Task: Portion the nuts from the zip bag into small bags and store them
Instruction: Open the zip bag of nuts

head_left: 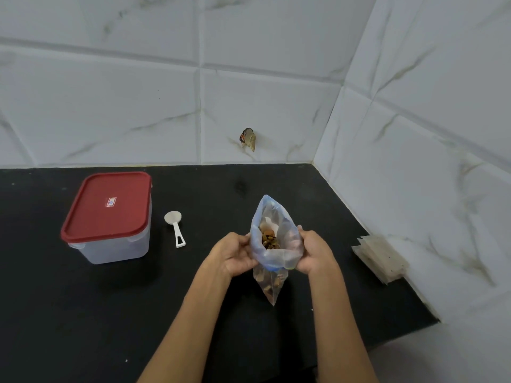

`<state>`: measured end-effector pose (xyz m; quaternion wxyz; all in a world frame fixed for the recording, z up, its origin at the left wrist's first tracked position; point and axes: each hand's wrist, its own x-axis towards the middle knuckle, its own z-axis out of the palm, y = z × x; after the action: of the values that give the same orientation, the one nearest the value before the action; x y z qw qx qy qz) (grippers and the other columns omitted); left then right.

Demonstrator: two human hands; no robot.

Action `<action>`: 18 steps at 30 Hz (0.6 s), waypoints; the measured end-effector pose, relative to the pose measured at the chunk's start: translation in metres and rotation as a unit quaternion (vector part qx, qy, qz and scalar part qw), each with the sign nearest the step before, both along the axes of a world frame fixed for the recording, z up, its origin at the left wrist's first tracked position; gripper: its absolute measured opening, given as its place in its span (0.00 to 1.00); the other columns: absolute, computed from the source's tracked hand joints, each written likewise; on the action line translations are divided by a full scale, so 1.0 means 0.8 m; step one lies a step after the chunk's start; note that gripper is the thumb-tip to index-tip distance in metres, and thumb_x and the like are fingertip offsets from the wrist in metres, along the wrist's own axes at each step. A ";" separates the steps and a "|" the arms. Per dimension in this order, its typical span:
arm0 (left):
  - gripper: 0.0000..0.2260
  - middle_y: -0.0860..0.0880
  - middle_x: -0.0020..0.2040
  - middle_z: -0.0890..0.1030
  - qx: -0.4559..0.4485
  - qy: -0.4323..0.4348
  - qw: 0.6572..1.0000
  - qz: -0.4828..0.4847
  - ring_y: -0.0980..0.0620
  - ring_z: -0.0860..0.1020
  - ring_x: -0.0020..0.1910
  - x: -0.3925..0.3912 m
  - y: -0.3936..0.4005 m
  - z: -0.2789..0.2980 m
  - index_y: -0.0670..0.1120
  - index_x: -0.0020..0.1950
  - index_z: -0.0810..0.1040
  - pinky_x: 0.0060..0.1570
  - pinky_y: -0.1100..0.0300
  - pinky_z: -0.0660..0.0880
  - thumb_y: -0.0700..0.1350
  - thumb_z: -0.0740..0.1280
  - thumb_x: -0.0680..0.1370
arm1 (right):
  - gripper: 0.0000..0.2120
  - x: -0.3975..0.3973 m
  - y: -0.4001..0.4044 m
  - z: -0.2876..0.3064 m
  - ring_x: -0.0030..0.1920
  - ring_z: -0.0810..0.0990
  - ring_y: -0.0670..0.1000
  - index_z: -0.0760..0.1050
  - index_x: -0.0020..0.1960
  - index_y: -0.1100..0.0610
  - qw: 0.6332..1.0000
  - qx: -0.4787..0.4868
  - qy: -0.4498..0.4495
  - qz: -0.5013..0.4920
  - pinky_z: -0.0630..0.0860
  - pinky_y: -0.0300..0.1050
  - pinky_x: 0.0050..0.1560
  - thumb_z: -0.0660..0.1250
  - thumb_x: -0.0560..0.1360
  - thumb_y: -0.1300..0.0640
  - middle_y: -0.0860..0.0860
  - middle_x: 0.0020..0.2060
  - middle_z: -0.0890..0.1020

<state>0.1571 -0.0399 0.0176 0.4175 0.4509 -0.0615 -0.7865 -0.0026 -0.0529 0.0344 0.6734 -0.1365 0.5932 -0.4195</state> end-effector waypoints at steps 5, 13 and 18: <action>0.14 0.41 0.49 0.77 -0.055 -0.265 0.956 -0.112 0.46 0.78 0.45 -0.017 -0.015 -0.010 0.37 0.62 0.72 0.39 0.51 0.78 0.38 0.57 0.78 | 0.10 0.006 -0.010 -0.015 0.46 0.77 0.54 0.76 0.54 0.60 0.946 -0.058 0.305 0.089 0.74 0.48 0.48 0.61 0.79 0.56 0.57 0.46 0.79; 0.27 0.43 0.57 0.72 -0.220 -0.575 0.773 -0.149 0.44 0.75 0.57 -0.024 -0.025 0.012 0.43 0.61 0.63 0.45 0.55 0.73 0.55 0.72 0.72 | 0.21 0.007 -0.029 0.012 0.40 0.79 0.51 0.78 0.42 0.58 0.832 -0.123 0.500 0.206 0.76 0.50 0.43 0.67 0.70 0.38 0.55 0.38 0.81; 0.06 0.48 0.48 0.74 -0.249 -0.611 0.735 -0.158 0.54 0.74 0.42 -0.005 -0.028 0.022 0.46 0.46 0.72 0.35 0.63 0.71 0.36 0.65 0.75 | 0.03 -0.014 -0.030 0.010 0.41 0.77 0.48 0.78 0.44 0.54 0.790 -0.155 0.569 0.169 0.72 0.40 0.36 0.66 0.76 0.57 0.52 0.46 0.82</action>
<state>0.1534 -0.0625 0.0355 0.2575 0.6982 -0.5670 -0.3532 -0.0141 -0.0770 0.0427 0.2446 -0.5508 0.7636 -0.2318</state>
